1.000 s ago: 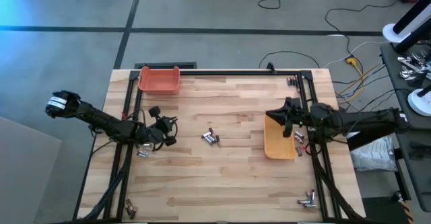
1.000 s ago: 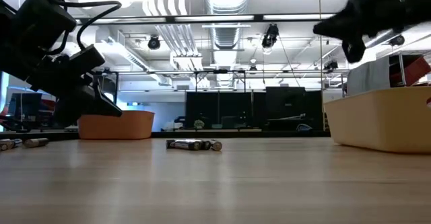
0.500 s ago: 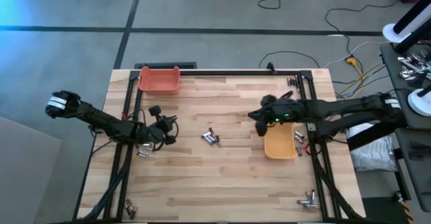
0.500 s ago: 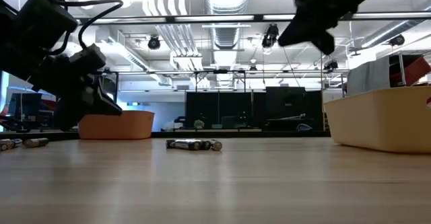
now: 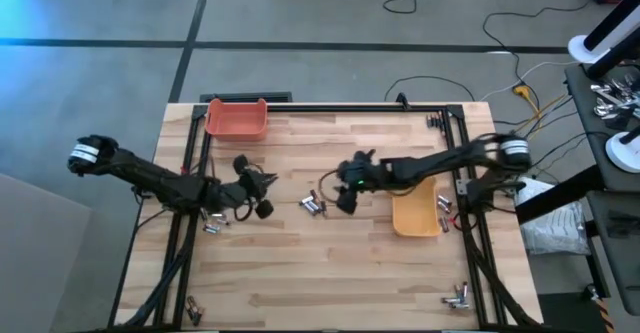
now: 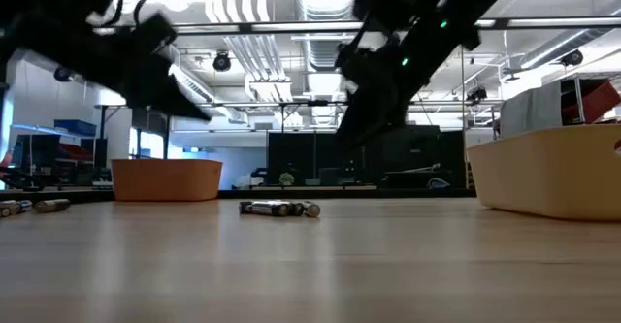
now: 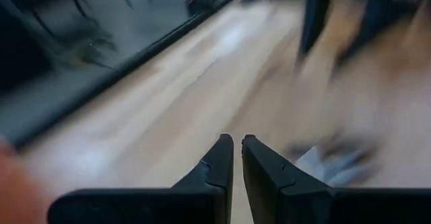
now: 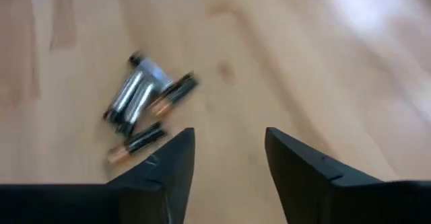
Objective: Sort batteries
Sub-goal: Put the black battery into the yellow bin
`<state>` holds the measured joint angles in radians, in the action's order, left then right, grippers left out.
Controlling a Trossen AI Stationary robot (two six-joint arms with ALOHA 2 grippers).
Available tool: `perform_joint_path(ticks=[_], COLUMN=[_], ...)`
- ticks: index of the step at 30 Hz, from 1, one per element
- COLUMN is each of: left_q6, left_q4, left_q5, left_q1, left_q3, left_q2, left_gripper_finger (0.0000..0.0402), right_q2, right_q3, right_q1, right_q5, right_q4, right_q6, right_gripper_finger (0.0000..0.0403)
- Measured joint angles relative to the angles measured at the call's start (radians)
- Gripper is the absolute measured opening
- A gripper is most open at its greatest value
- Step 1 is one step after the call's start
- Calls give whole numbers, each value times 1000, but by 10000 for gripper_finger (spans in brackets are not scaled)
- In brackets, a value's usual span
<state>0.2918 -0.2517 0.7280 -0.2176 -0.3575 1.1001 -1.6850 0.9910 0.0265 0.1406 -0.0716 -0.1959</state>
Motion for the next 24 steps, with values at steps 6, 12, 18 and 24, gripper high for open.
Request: perform_joint_path(ticks=[6,12,18,24], left_q6=[87,-92,-9,-2], left_q4=[88,386,583,583], left_q5=[-14,-75,-197,-197], left_q1=[3,4,2,2], left_q3=[-205,-383,-444,-412], left_q2=[26,38,28,0], left_gripper_finger=[15,15,15,15], right_q2=[-148,-200,-190,-193], right_q3=[94,204,233,233], right_q1=[-10,-20,-22,-76], right_q5=[-148,-193,-46,17], right_q4=[-11,-98,-176,-191], right_q6=[116,180,-13,-216], right_gripper_finger=[209,238,255,255])
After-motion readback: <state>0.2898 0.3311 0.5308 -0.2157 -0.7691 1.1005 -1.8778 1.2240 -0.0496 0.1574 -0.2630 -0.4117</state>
